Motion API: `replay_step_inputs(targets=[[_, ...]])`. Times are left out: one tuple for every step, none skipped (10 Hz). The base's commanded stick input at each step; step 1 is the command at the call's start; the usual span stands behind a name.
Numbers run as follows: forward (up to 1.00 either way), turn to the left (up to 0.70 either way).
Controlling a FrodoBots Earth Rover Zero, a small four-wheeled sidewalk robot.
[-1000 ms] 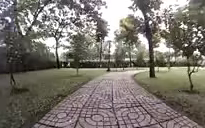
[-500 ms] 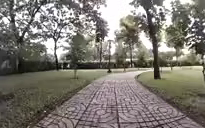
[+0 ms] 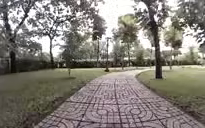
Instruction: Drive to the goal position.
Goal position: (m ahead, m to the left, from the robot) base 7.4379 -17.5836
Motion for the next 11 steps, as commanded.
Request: replay_step_inputs(targets=[[1.0,-0.13],[1.0,-0.27],[1.0,0.0],[1.0,0.0],[1.0,0.0],[1.0,0.0],[1.0,0.0],[1.0,0.0],[1.0,0.0],[1.0,0.0],[1.0,0.0]])
